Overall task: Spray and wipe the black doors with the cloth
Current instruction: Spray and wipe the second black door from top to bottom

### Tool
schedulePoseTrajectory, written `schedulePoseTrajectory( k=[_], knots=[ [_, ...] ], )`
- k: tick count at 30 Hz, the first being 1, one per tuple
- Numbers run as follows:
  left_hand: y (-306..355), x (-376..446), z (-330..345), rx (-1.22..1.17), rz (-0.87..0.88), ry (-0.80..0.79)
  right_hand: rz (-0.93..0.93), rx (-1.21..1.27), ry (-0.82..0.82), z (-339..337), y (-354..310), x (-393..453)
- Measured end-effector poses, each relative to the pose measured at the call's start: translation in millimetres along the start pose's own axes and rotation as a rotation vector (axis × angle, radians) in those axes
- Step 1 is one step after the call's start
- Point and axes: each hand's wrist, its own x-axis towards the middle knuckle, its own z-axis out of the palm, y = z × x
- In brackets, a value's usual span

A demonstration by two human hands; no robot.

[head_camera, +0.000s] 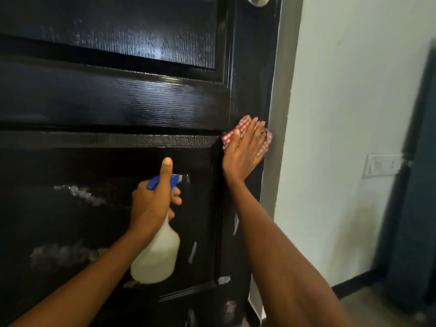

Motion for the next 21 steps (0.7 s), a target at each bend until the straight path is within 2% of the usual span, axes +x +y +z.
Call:
schedulePoseTrajectory(
  k=[2,7,10,12,15,18,21],
  knots=[
    [-1.6,2.4,5.4,-0.012,-0.015,-0.017,0.036,0.029,0.004,-0.1,20.4,-16.6],
    [-4.7,0.4,5.3,0.01,-0.037,-0.032,0.59,0.153,-0.018,3.4,62.4,-115.5],
    [3.7,5.7,5.3,0.02,-0.007,-0.031,0.801,0.185,-0.079,5.4,46.7,-111.4],
    [9.5,13.4,7.7,0.008,0.014,-0.02,0.744,0.196,-0.082,1.6,25.9,-76.4],
    [18.6,20.9,13.0,-0.027,0.043,-0.012,0.463,0.154,-0.052,-7.6,-16.3,-5.4],
    [27.8,30.7,17.3,-0.074,0.075,-0.01,0.306,0.125,0.0,-12.6,-53.4,64.4],
    [31.9,39.9,16.8,-0.115,0.054,-0.02,0.181,0.083,0.052,-9.6,-47.0,77.2]
  ],
)
